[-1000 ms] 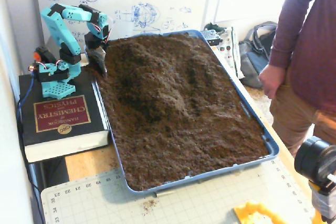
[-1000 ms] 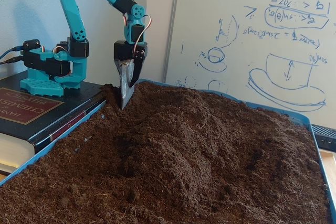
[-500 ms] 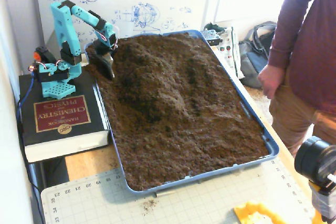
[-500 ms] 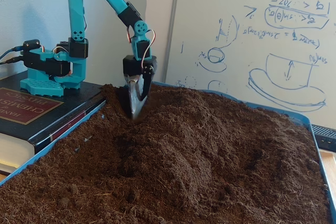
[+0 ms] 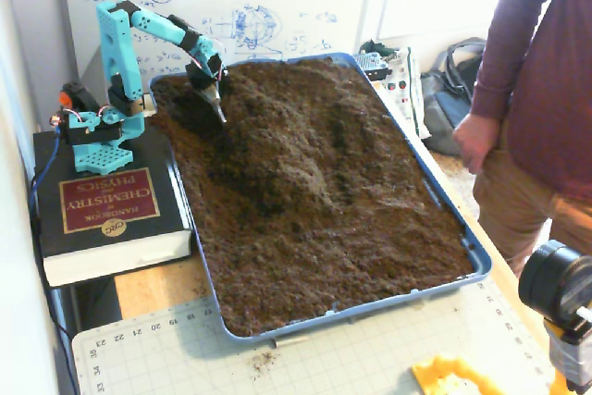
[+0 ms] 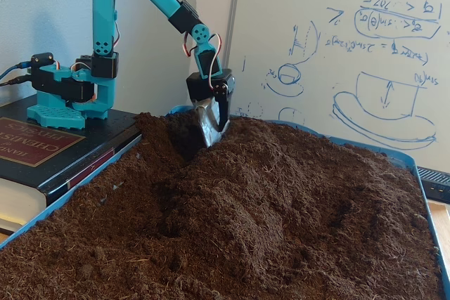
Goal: Build a berm.
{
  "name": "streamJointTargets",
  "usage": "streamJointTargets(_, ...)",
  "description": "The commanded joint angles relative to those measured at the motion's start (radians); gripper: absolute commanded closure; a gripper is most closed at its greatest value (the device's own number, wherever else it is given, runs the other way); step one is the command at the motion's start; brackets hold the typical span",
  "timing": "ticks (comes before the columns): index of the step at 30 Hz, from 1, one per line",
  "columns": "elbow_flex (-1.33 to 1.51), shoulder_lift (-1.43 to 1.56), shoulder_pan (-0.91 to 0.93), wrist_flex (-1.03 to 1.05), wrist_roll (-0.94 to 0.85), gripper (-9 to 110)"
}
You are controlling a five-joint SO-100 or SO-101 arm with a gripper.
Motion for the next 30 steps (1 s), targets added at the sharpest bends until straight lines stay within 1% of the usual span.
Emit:
streamJointTargets(1,-0.107,0.029,0.044,-0.029,-0.003,101)
streamJointTargets(6,-0.109,0.075,0.095,-0.038,-0.005,101)
streamJointTargets(10,-0.098,0.147,0.092,-0.037,0.009,101)
streamJointTargets(18,-0.086,0.411,0.057,-0.026,0.012,101)
streamJointTargets(24,0.005,0.595,0.080,-0.026,0.014,101)
streamJointTargets(26,0.043,0.646,0.150,-0.026,0.014,101)
streamJointTargets(30,0.075,0.653,0.356,-0.046,-0.008,101)
